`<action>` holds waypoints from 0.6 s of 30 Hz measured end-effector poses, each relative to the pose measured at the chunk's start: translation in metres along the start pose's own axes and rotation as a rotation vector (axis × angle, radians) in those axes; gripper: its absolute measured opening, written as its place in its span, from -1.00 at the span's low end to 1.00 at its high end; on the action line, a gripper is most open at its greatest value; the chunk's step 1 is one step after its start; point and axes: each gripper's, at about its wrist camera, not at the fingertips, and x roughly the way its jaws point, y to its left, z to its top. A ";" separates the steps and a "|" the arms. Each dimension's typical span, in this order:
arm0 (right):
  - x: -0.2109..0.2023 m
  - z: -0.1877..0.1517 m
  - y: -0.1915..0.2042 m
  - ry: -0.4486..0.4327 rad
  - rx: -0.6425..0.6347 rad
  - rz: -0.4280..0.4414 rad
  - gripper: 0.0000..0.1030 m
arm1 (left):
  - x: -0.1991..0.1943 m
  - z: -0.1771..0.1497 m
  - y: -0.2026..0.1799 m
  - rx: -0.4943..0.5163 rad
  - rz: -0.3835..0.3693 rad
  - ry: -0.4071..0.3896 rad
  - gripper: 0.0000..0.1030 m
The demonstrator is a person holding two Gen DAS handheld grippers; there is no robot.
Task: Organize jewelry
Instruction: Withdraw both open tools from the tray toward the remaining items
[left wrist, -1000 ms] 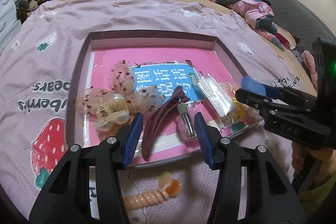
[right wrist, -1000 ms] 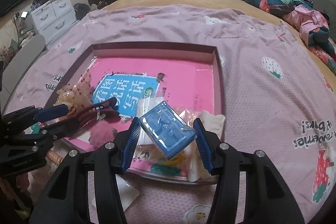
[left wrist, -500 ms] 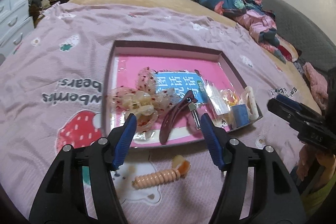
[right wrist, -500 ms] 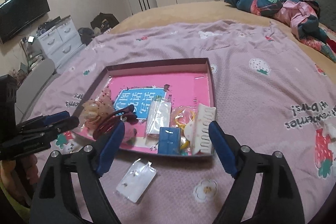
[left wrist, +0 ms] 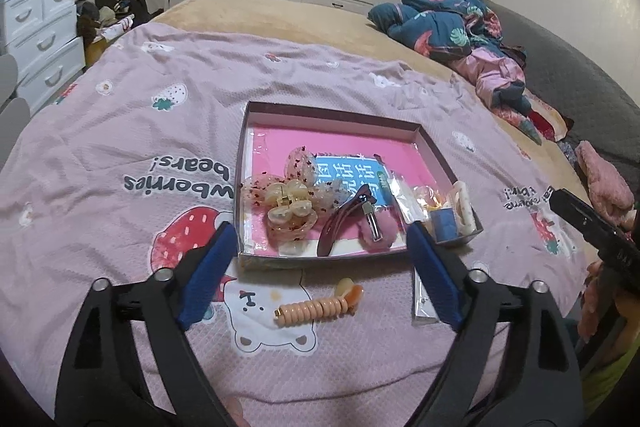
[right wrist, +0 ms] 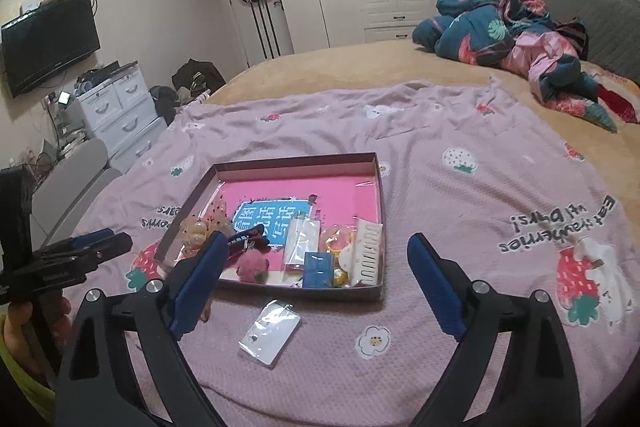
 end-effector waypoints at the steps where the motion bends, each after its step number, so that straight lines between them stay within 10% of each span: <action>1: -0.002 0.000 0.001 -0.001 -0.001 -0.002 0.80 | -0.002 0.000 0.000 -0.001 0.002 -0.004 0.66; 18: -0.021 -0.015 0.022 0.016 -0.049 0.040 0.85 | -0.030 -0.018 -0.007 0.046 0.046 -0.020 0.79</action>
